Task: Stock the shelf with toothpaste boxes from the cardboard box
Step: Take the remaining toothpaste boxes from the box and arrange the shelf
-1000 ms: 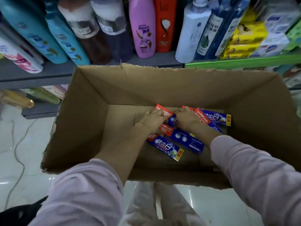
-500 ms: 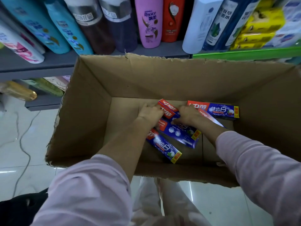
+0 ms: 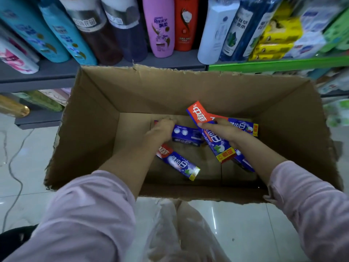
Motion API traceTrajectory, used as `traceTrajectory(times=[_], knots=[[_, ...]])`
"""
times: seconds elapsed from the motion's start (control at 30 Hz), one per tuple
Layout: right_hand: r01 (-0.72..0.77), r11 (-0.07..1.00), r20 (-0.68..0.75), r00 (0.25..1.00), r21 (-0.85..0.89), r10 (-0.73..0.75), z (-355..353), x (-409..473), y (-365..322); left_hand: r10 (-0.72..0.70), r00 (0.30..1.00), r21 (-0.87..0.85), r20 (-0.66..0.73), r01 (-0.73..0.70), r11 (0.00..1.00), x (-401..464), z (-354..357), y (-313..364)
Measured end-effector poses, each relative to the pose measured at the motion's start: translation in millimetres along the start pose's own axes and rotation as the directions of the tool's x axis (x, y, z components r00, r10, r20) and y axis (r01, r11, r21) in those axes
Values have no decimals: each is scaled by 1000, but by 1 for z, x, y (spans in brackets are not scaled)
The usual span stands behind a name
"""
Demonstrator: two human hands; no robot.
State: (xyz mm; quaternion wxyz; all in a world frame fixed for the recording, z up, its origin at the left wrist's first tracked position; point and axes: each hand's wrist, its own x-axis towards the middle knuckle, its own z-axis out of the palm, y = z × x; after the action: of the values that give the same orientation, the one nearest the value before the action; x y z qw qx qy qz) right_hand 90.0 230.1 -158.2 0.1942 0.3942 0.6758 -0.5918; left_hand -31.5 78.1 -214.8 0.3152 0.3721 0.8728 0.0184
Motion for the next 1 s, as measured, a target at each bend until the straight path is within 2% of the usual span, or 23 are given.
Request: traceTrajectory(times=[0.07, 0.13, 0.17, 0.23, 0.3, 0.33, 0.5, 0.57, 0.73, 0.87, 1.0], knots=[[31, 995, 6, 999, 91, -32, -2, -14, -4, -101, 994, -269, -29, 89, 959, -9, -15, -12], [95, 982, 40, 994, 166, -102, 0, -26, -11, -131, 991, -555, 21, 121, 823, -24, -23, -23], [147, 970, 50, 986, 193, -159, 2, -32, -17, -123, 991, -681, 53, 125, 721, -34, -25, -25], [259, 932, 27, 961, 255, -275, 8, -43, -28, -102, 985, -886, 138, 169, 433, -58, -27, -25], [344, 891, -25, 935, 296, -353, 15, -49, -37, -44, 983, -962, 179, 185, 201, -76, -30, -23], [371, 877, -38, 925, 305, -378, 18, -53, -43, -14, 986, -977, 166, 167, 134, -84, -34, -21], [479, 825, -25, 868, 298, -495, 32, -72, -72, 116, 992, -993, 43, 55, -100, -119, -73, -2], [521, 791, -56, 844, 320, -533, 38, -81, -86, 111, 994, -987, -13, 5, -158, -132, -92, 4], [604, 702, -103, 781, 377, -616, 50, -106, -129, -20, 991, -989, -135, -136, -60, -165, -141, 22], [568, 670, -68, 784, 478, -617, 62, -122, -166, -195, 937, -949, -288, -307, -75, -185, -176, 13], [546, 666, -54, 792, 508, -608, 80, -134, -204, -350, 908, -947, -231, -292, -134, -201, -207, -5]])
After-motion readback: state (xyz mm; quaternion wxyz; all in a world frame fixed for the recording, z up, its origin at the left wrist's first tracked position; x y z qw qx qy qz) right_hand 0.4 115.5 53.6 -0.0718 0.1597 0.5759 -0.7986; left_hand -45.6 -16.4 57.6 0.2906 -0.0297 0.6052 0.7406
